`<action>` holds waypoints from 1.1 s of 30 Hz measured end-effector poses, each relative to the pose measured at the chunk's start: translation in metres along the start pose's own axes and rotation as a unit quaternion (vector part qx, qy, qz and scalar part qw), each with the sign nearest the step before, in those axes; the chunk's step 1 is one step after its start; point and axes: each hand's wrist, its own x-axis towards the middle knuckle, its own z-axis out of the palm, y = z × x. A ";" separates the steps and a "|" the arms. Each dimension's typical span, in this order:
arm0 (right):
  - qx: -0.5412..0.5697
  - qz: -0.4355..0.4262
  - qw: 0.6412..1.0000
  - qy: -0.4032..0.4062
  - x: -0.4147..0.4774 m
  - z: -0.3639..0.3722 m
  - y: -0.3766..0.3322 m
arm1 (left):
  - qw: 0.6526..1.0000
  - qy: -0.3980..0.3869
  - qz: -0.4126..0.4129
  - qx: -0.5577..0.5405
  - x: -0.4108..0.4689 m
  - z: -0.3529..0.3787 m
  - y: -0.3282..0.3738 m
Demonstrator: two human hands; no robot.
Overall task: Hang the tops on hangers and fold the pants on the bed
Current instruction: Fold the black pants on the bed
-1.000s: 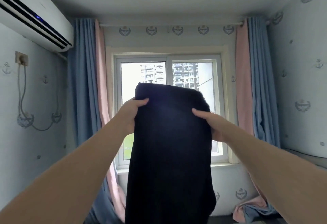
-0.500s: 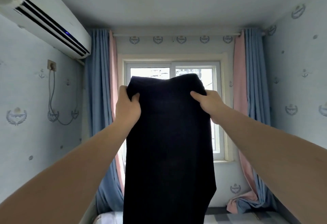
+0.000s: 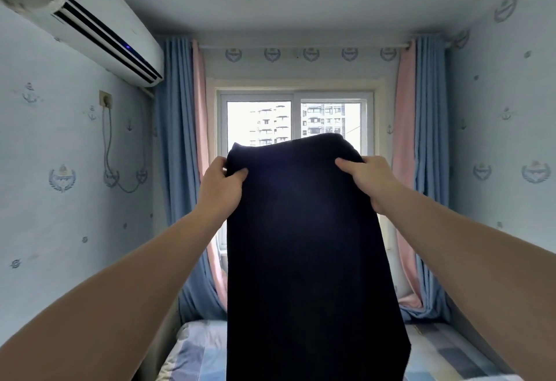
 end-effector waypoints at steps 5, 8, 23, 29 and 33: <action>0.010 0.025 1.000 -0.001 -0.010 0.009 0.030 | 1.000 -0.015 -0.027 0.003 -0.015 -0.005 -0.025; 0.011 0.043 0.999 -0.006 -0.013 0.022 0.065 | 0.998 -0.028 -0.058 0.013 -0.022 -0.009 -0.060; -0.078 0.246 0.962 -0.086 0.060 0.172 0.396 | 0.949 -0.113 -0.275 0.100 -0.005 -0.015 -0.435; -0.127 0.350 0.925 -0.075 0.078 0.249 0.599 | 0.903 -0.134 -0.381 0.146 -0.013 0.005 -0.643; -0.157 0.383 0.908 -0.062 0.097 0.298 0.727 | 0.878 -0.118 -0.430 0.173 -0.016 0.022 -0.773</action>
